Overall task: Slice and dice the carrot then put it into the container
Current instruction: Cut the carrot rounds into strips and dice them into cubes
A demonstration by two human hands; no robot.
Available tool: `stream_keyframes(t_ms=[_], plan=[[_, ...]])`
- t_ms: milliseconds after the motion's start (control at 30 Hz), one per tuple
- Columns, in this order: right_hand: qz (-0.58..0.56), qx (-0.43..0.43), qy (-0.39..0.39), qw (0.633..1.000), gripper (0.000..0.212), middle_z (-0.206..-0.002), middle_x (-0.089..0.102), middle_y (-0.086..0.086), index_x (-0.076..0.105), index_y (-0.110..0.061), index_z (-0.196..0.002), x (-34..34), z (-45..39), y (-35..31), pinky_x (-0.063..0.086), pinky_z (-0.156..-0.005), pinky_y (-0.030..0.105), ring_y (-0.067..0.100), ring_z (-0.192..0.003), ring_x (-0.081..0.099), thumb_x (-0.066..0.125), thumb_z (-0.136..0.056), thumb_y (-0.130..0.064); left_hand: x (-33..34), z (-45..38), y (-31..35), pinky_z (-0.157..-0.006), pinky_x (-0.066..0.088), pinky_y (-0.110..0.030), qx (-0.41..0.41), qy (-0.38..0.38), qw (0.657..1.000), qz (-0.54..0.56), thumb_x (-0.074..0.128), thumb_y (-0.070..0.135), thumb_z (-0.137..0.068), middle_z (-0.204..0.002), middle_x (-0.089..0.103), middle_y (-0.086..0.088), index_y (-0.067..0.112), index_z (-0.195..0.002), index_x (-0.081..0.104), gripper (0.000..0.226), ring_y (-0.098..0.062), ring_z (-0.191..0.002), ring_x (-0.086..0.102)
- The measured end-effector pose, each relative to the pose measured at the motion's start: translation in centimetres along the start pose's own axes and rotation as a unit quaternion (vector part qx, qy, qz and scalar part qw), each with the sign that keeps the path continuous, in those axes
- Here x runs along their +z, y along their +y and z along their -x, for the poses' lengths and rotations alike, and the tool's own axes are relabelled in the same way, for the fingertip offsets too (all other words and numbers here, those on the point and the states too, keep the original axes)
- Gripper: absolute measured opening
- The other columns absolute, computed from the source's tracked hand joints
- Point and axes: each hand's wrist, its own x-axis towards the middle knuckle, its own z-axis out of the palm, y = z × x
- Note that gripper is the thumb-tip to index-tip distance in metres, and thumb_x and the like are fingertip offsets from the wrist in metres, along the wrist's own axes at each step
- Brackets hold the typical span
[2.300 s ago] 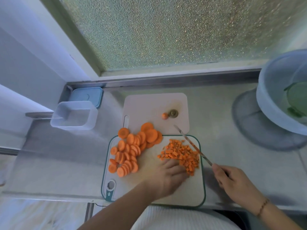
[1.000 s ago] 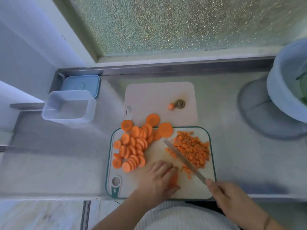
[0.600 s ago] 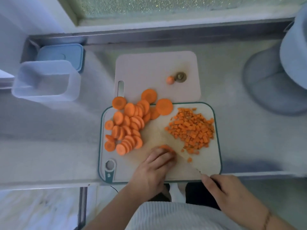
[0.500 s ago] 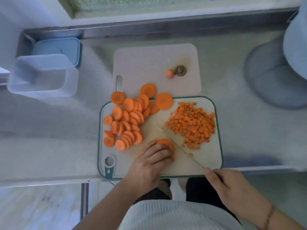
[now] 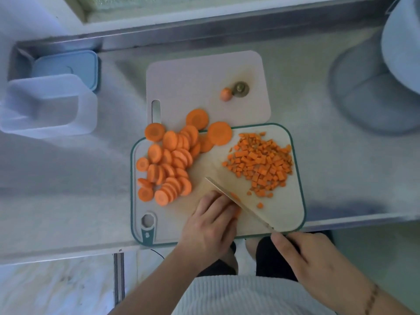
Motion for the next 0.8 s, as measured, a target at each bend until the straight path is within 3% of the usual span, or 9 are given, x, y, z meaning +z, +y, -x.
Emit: stream_keyframes(t_ms=[100,200,367,600,700,800], plan=[[0.014,0.009,-0.003,1.000,0.074,-0.061,0.059,0.006,0.047,-0.016,-0.057,0.4,0.7,0.5,0.041,-0.062,0.026,0.012,-0.057,0.055,0.015,-0.084,-0.077,0.0,-0.1,-0.1,-0.097,0.051,-0.043,0.009,0.010,1.000,-0.002,0.074,0.008,-0.088,-0.117,0.069,-0.009,0.003,-0.109,0.075,0.022,-0.034,-0.114,0.061],[0.023,0.040,-0.015,0.999,0.075,-0.055,0.054,0.000,0.041,-0.016,-0.054,0.3,1.0,0.4,0.039,-0.057,0.026,0.012,-0.053,0.051,0.010,-0.078,-0.080,0.1,0.0,-0.2,-0.094,0.053,-0.042,0.009,0.022,1.000,0.001,0.074,0.008,-0.087,-0.116,0.070,-0.008,0.003,-0.107,0.076,0.020,-0.032,-0.112,0.063],[0.082,0.054,-0.038,0.994,0.071,-0.054,0.052,-0.002,0.044,-0.022,-0.059,0.9,0.0,-0.4,0.045,-0.060,0.029,0.014,-0.056,0.053,0.002,-0.073,-0.077,0.3,-0.1,-0.4,-0.093,0.054,-0.041,0.012,0.031,0.999,0.010,0.073,0.008,-0.088,-0.114,0.070,-0.007,0.004,-0.107,0.076,0.020,-0.031,-0.109,0.065],[-0.006,0.013,-0.015,1.000,0.071,-0.055,0.054,-0.001,0.046,-0.019,-0.058,1.1,-0.7,-0.5,0.046,-0.059,0.025,0.011,-0.056,0.054,0.011,-0.087,-0.074,0.3,0.0,-0.4,-0.095,0.052,-0.040,0.011,0.038,0.999,0.012,0.074,0.008,-0.089,-0.111,0.070,-0.011,0.002,-0.103,0.076,0.016,-0.031,-0.108,0.063],[0.005,0.038,-0.026,0.999,0.073,-0.058,0.056,-0.001,0.042,-0.016,-0.054,0.2,0.7,-0.5,0.040,-0.057,0.023,0.011,-0.056,0.052,0.010,-0.081,-0.076,0.3,0.2,-0.5,-0.093,0.052,-0.039,0.015,0.050,0.999,0.003,0.075,0.008,-0.088,-0.105,0.071,-0.010,0.001,-0.097,0.077,0.011,-0.031,-0.103,0.062],[0.046,0.060,-0.054,0.996,0.069,-0.057,0.055,-0.014,0.040,-0.017,-0.055,-0.2,1.6,-0.4,0.038,-0.057,0.024,0.007,-0.057,0.051,0.009,-0.076,-0.075,0.4,0.1,-0.5,-0.094,0.053,-0.038,0.014,0.058,0.998,0.007,0.076,0.007,-0.087,-0.105,0.072,-0.009,0.002,-0.096,0.077,0.010,-0.031,-0.103,0.064]])
